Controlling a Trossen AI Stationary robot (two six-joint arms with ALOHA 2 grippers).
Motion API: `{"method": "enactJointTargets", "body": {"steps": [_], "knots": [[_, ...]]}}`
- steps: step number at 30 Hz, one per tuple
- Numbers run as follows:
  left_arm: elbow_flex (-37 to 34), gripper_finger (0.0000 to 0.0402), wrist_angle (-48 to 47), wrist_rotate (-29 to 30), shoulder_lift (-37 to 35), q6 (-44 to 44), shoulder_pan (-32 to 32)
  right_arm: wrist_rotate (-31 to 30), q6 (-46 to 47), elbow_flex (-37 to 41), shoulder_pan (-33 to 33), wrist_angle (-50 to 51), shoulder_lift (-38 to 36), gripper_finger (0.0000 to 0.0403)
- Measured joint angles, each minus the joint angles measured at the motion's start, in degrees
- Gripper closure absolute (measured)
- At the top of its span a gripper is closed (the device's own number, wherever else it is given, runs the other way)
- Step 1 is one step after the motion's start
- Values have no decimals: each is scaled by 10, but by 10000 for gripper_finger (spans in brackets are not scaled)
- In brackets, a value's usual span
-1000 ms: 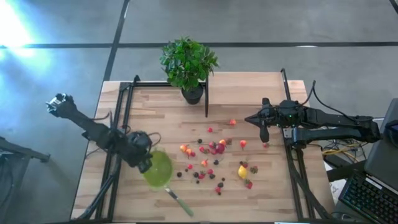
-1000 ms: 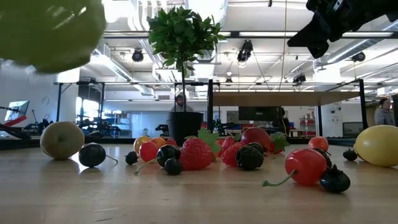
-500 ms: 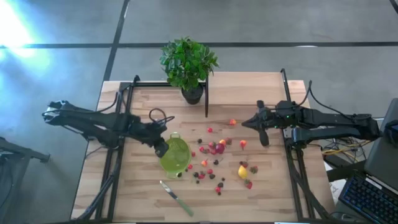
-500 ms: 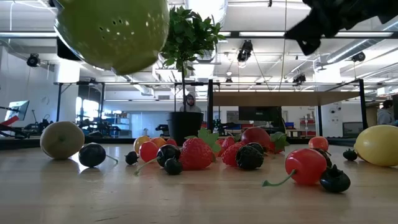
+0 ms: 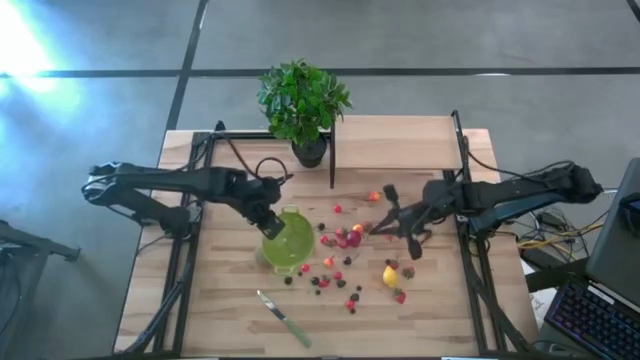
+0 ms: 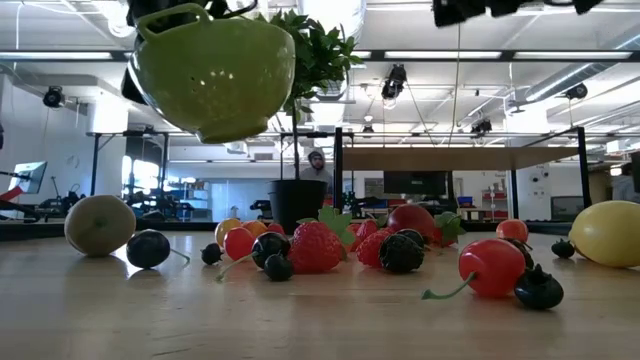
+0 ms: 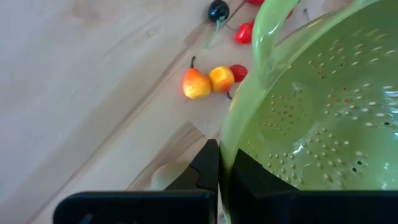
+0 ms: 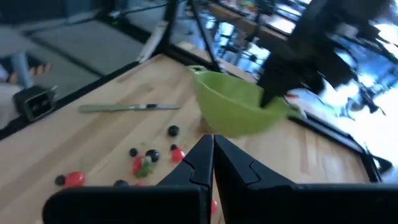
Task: Pick & Place Fruit
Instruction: Put the green strainer bowl on the shelf
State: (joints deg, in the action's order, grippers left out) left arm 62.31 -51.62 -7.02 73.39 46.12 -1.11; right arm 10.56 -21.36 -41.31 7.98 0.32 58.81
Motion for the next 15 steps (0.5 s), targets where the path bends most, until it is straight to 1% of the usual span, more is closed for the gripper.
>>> {"method": "enactJointTargets", "body": {"steps": [5, 8, 11, 15], "knots": [[62, 392, -65, 0, 40, -2, -2, -1, -48, -71, 33, 48, 59, 394], [102, 393, -109, 0, 66, -7, -6, -5, -71, -123, 46, 98, 99, 386], [141, 392, -141, -1, 91, -13, -11, -33, -92, -181, 56, 154, 146, 365], [180, 391, -166, -7, 115, -26, -19, -72, -114, -263, 61, 237, 205, 326]]}}
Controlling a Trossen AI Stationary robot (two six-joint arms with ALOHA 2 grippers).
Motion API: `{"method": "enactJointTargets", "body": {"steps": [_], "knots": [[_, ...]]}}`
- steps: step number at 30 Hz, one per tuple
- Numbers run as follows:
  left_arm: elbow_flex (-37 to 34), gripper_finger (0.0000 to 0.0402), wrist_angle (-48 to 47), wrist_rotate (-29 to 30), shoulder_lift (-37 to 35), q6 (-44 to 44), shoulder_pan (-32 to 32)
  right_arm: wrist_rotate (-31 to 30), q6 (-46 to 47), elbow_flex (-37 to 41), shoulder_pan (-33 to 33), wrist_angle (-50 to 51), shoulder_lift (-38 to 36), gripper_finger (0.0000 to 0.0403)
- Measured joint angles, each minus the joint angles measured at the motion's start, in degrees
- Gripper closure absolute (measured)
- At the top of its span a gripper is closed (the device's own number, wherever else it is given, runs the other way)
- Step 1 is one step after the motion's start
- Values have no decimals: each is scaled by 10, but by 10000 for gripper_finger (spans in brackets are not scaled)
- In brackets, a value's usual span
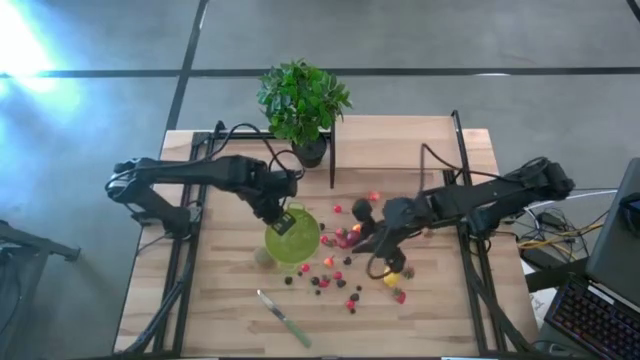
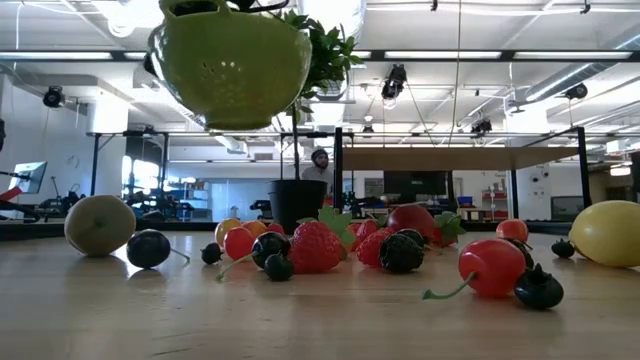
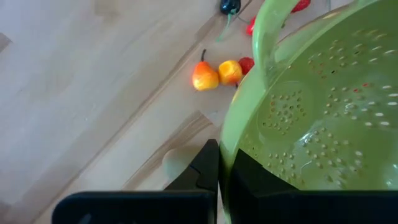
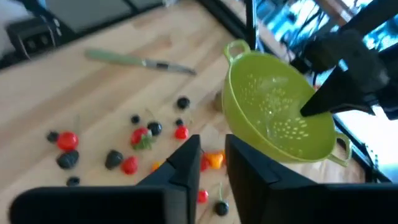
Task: Pick & Place Fruit
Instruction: Put the green strainer bowl on the shelf
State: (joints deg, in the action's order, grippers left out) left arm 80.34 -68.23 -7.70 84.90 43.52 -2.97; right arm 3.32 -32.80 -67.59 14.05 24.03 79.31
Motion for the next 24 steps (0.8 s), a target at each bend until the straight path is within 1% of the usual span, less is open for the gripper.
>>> {"method": "enactJointTargets", "body": {"steps": [7, 10, 14, 16, 19, 22, 24], "knots": [[33, 390, -13, -2, 22, -15, -15, -6, -7, -116, 1, 96, 89, 260], [35, 390, -14, -4, 26, -18, -19, -19, -27, -145, 1, 104, 119, 239], [35, 392, -13, -6, 27, -20, -19, -21, -60, -172, 1, 106, 155, 216], [35, 390, -14, -7, 27, -20, -19, -23, -69, -185, 1, 104, 171, 209], [34, 389, -14, -7, 27, -20, -19, -43, -79, -198, 1, 103, 192, 203], [34, 391, -14, -10, 27, -23, -19, -63, -82, -203, 1, 100, 208, 205], [34, 392, -13, -17, 27, -24, -19, -65, -87, -204, 1, 101, 214, 212]]}}
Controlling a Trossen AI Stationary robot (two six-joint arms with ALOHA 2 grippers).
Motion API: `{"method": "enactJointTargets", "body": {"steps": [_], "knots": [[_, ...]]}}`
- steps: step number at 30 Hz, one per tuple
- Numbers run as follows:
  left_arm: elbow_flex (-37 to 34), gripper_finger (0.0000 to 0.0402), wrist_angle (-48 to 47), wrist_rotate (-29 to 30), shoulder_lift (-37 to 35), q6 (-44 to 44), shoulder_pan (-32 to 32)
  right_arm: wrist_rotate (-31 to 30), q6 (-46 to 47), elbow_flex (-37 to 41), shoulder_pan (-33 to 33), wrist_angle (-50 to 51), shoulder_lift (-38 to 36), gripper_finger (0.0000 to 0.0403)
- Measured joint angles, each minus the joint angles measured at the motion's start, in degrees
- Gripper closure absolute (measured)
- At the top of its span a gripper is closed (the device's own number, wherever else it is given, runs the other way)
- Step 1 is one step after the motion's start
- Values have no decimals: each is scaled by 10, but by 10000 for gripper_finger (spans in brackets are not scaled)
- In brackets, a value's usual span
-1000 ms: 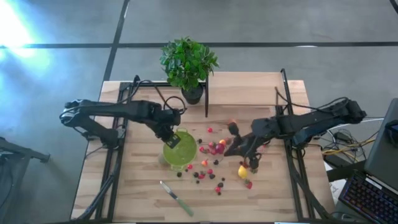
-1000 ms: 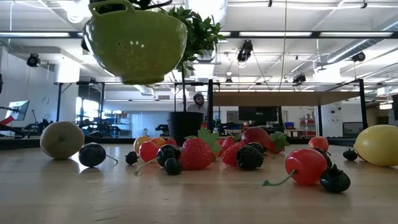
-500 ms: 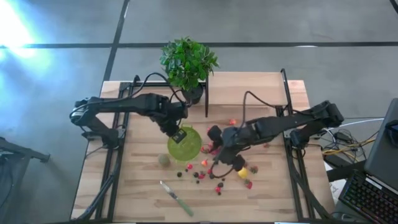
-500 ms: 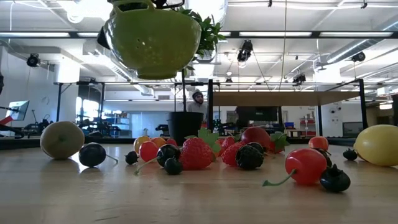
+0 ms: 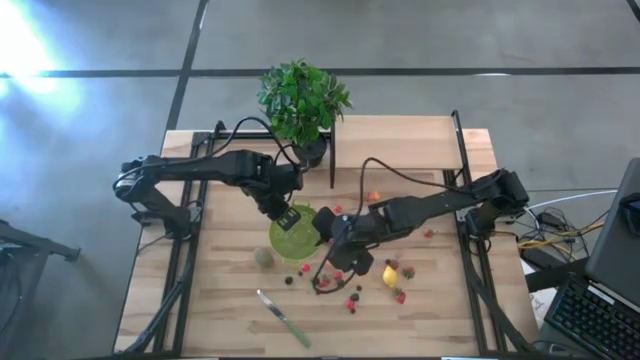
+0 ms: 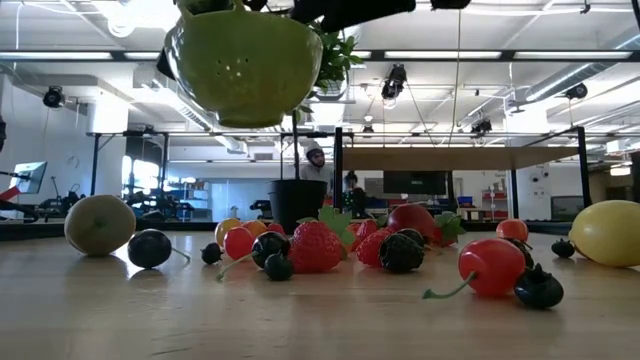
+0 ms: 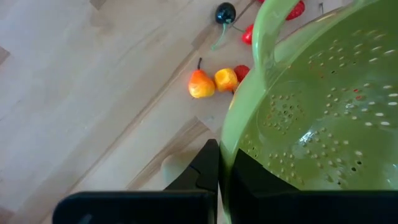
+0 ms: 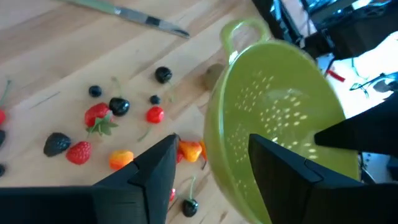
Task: Pick & Place Fruit
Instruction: Put the green strainer bowl on the shelf
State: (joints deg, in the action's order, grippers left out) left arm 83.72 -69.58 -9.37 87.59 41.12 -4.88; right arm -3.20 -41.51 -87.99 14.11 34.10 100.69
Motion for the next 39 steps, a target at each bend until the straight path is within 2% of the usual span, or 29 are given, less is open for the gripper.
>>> {"method": "enactJointTargets", "body": {"steps": [6, 10, 18, 22, 26, 33, 36, 39], "knots": [[0, 389, 1, -18, 0, 5, 0, -1, -5, 0, 0, -3, 17, 242], [0, 391, 1, -21, 0, 8, 0, -23, -2, -1, 0, -5, 17, 273], [-1, 390, 6, -22, 0, 7, 0, -26, 0, -1, 1, -4, 17, 380], [-1, 384, 10, -23, -1, -2, 0, -18, 2, 0, 0, -3, 17, 388], [-1, 345, 17, -33, -1, -16, 0, -20, 7, 0, 0, 3, 17, 392], [-1, 241, 20, -43, -1, -49, -2, -27, 25, 0, -1, 21, 17, 394], [1, 204, 20, -68, -1, -66, -5, -26, 40, 0, 0, 48, 17, 395], [11, 182, 16, -77, -1, -76, -7, 4, 62, 0, -1, 83, 17, 395]]}}
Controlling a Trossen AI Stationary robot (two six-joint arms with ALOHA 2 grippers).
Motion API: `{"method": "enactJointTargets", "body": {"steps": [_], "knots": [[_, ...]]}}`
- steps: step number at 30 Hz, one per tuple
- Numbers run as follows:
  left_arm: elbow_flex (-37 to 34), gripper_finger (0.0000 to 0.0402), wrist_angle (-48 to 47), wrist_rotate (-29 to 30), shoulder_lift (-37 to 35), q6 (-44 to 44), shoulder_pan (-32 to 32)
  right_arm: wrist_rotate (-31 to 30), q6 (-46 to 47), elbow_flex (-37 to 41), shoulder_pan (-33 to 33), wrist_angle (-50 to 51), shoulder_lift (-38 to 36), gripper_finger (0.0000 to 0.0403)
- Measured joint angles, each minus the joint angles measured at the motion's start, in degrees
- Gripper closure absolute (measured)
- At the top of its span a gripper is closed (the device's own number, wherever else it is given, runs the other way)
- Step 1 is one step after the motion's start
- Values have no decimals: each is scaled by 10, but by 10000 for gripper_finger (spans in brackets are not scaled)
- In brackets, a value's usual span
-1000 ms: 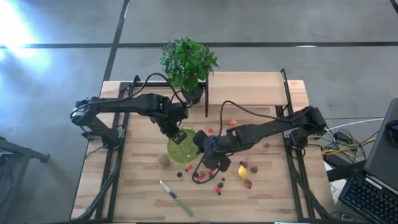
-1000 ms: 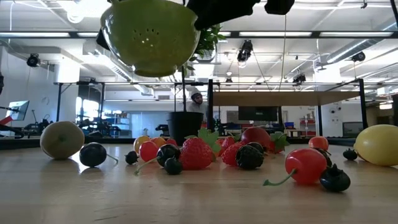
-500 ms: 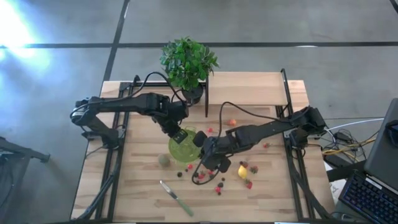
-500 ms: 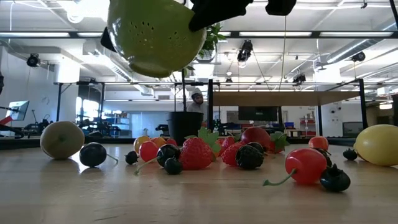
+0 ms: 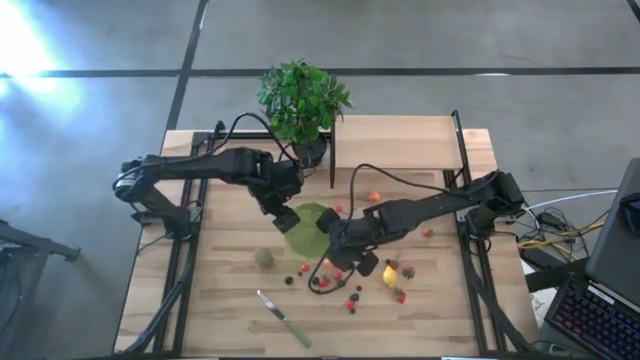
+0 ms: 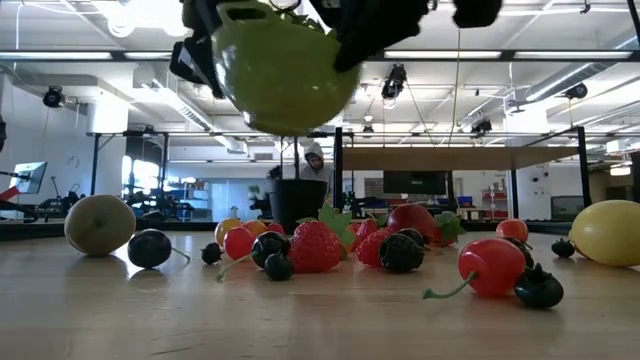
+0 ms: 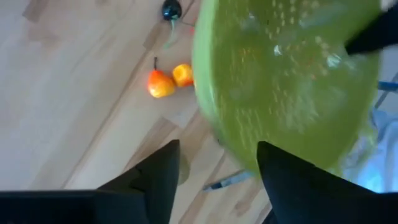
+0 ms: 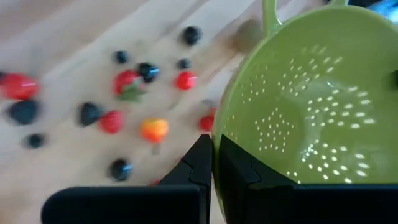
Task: Pick & Place Fruit
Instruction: Put the green strainer bowl on the shelf
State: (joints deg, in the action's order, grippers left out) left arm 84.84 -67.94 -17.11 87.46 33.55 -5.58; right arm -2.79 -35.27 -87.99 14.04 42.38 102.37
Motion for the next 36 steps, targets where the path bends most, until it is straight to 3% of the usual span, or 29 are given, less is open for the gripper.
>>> {"method": "enactJointTargets", "body": {"steps": [3, 8, 16, 25, 36], "knots": [[15, 174, -8, 0, 0, -11, -2, 30, 26, 0, 0, 30, 0, 395], [34, 173, -22, 11, -17, -29, -2, 26, 95, 0, 0, 126, -10, 395], [-26, 172, 24, 133, -109, -35, 25, -53, 186, 0, -1, 252, -89, 395], [-190, 172, 324, 172, -225, -101, 57, -136, 187, 0, -65, 253, -218, 395], [-390, 172, 611, 170, -320, -140, 73, -106, 135, 1, -240, 246, -230, 395]]}}
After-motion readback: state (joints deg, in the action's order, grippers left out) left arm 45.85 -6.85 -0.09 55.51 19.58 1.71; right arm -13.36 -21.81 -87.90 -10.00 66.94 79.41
